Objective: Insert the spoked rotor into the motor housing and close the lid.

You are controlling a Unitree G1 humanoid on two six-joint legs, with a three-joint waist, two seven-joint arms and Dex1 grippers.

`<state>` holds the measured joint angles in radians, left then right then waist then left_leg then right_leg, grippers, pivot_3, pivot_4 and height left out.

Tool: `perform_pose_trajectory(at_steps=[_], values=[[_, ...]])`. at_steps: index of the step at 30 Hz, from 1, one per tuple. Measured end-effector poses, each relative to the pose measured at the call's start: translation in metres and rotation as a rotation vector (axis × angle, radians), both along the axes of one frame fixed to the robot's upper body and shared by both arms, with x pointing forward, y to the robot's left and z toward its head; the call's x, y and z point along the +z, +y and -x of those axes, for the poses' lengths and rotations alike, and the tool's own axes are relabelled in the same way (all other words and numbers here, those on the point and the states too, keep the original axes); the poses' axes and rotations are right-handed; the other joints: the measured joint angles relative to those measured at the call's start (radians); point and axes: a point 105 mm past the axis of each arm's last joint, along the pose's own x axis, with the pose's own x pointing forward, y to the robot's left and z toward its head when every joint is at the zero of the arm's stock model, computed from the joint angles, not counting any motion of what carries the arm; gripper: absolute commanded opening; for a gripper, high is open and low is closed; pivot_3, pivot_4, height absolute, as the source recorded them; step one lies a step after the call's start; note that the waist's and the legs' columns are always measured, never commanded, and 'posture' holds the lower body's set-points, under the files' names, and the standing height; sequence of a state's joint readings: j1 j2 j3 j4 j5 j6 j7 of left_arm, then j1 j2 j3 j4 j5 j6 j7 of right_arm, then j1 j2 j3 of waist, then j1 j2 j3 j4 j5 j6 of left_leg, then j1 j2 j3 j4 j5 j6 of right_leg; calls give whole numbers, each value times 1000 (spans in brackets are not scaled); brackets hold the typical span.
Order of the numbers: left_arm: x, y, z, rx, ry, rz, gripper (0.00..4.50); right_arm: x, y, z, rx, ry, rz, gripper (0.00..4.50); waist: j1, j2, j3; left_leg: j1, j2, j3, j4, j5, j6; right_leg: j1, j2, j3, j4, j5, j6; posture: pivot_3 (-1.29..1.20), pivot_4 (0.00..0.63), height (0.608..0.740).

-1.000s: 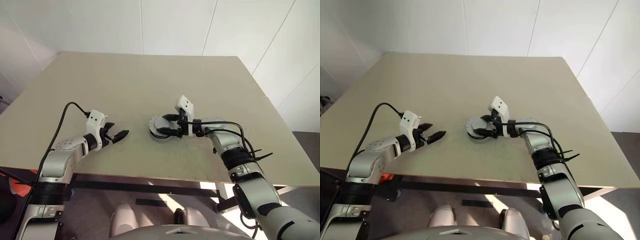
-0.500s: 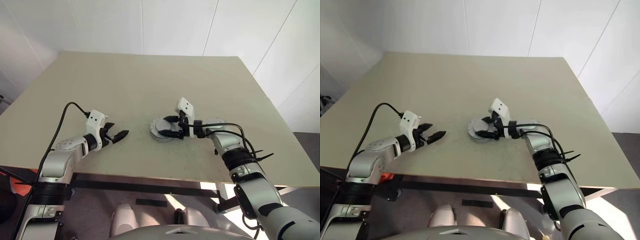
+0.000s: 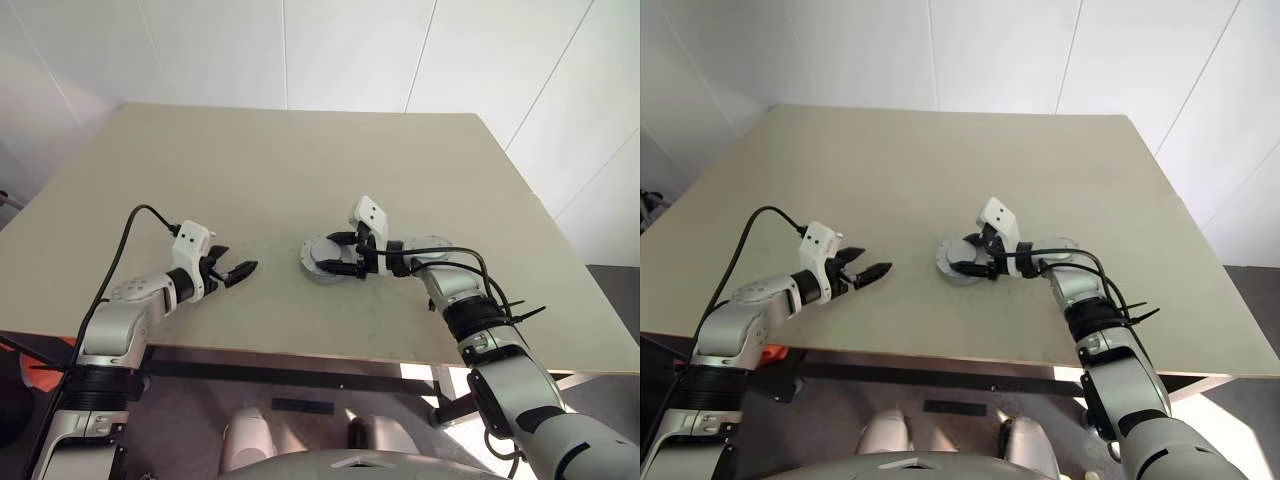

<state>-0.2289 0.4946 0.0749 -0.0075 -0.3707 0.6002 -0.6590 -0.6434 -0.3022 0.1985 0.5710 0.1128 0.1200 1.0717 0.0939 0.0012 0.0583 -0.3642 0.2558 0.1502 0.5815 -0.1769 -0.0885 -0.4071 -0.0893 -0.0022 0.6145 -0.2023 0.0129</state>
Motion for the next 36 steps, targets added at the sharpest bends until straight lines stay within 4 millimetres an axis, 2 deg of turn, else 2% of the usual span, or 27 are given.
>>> perform_pose_trajectory(at_steps=[36], values=[[-1, 0, 1, 0, 3, -2, 4500, 2, 3, -3, -24, 38, -49, 3165, -2, 0, 0, 2, 0, 0, 0, 0, -1, 0, 0, 1, 2, 0, 0, 0, 0, 740]])
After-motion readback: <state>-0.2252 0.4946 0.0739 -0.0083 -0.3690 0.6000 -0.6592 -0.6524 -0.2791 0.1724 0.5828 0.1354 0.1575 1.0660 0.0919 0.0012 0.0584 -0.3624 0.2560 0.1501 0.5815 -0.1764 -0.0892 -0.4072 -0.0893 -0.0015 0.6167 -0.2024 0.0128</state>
